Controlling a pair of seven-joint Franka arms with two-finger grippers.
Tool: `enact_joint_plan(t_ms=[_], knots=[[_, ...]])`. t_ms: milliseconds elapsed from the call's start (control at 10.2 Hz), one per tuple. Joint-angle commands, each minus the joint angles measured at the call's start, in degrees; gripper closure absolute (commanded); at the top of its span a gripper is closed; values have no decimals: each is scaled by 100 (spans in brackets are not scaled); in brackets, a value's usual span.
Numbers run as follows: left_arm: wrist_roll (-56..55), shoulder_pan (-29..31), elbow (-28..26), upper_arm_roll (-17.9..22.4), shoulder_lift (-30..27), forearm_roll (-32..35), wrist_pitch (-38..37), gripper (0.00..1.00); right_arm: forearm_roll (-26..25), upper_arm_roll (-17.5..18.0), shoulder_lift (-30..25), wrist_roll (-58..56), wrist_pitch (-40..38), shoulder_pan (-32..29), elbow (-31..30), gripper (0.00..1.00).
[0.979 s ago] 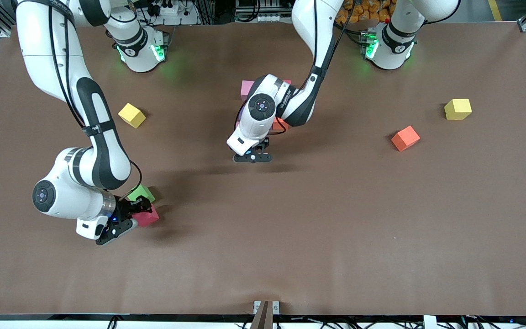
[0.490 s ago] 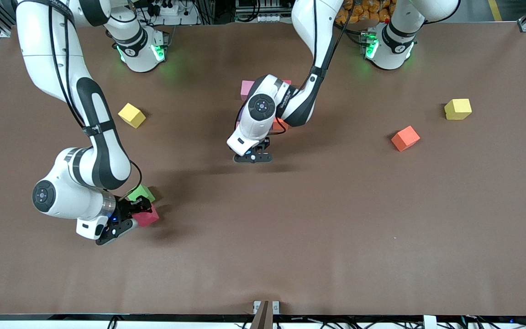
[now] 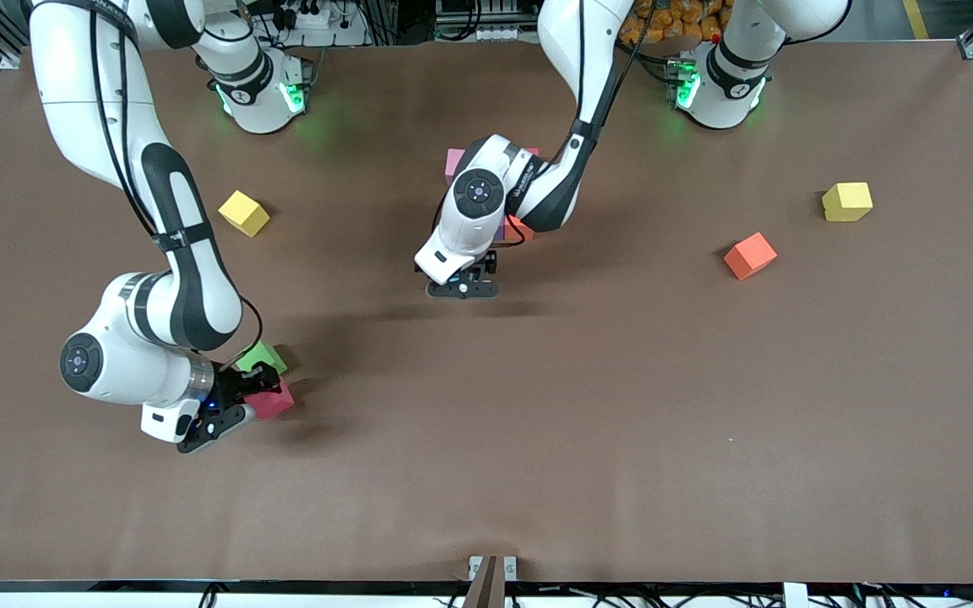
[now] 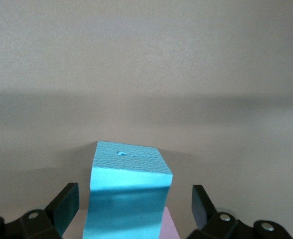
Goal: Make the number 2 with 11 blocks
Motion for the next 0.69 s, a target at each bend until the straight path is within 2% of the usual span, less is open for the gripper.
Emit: enact_joint_plan(t_ms=[0, 294, 588], knots=[[-59, -14, -9, 26, -174, 81, -37, 0, 104, 17, -50, -6, -59, -37, 12, 80], [-68, -14, -26, 44, -279, 81, -45, 0, 104, 17, -41, 11, -77, -28, 82, 80], [-68, -14, -44, 473, -700, 115, -702, 0, 112, 17, -59, 380, -216, 94, 223, 80]])
